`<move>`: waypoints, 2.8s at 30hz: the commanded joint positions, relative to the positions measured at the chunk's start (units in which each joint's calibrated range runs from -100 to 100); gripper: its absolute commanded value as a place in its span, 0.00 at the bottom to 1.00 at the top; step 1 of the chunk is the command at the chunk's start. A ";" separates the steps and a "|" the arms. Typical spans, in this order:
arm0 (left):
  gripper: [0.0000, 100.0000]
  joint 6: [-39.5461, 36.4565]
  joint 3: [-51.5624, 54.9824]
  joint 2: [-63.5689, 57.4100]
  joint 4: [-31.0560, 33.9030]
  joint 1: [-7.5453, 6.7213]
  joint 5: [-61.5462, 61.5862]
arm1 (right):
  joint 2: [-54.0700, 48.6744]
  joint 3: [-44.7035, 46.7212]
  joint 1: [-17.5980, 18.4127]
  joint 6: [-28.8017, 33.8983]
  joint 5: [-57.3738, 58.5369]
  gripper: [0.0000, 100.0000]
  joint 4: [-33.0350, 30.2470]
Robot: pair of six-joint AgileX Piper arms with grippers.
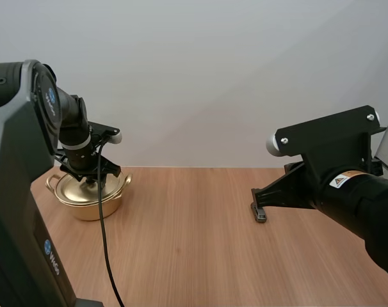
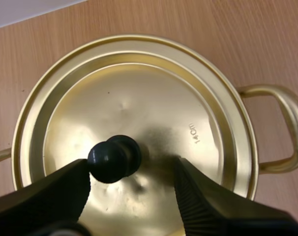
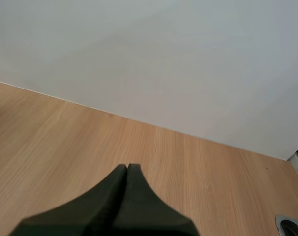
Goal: Open the pot, put the car inside, and close it
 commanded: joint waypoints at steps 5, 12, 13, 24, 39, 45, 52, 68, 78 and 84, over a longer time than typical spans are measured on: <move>0.38 -0.04 -0.12 -0.21 -0.16 -0.03 -5.08 | 0.02 0.01 -0.44 -0.17 0.36 0.00 -0.02; 0.00 -0.39 -0.12 -0.64 -0.97 -0.03 -5.97 | 0.02 0.01 -0.45 -1.14 0.88 0.00 0.67; 0.00 -0.39 -0.12 -0.92 -1.71 -0.03 -6.18 | 0.02 0.01 -0.45 -1.14 0.88 0.00 0.67; 0.00 3.96 -5.06 -24.33 -12.69 0.22 -8.78 | 14.35 4.20 -0.45 -2.37 -9.29 0.00 0.48; 0.00 5.61 -23.32 -44.37 -20.31 0.22 4.25 | 71.34 -25.30 -0.45 -2.71 10.09 0.65 4.39; 0.00 5.61 -24.51 -44.77 -20.31 0.22 4.45 | 79.42 -27.31 -0.45 -2.90 6.74 0.67 4.39; 0.00 5.61 -24.50 -44.63 -20.31 0.22 3.01 | 87.62 -28.67 -0.45 -3.40 3.49 0.67 4.60; 0.00 5.61 -24.50 -44.63 -20.31 0.22 3.01 | 95.44 -28.67 -0.39 -6.51 -3.00 0.67 5.73; 0.00 5.61 -24.50 -44.74 -20.31 0.22 3.02 | 96.42 -28.67 -0.39 -6.75 -4.19 0.00 5.61; 0.00 5.61 -24.50 -44.86 -20.31 0.22 3.02 | 89.43 -28.67 -0.31 -13.39 -4.36 0.00 13.50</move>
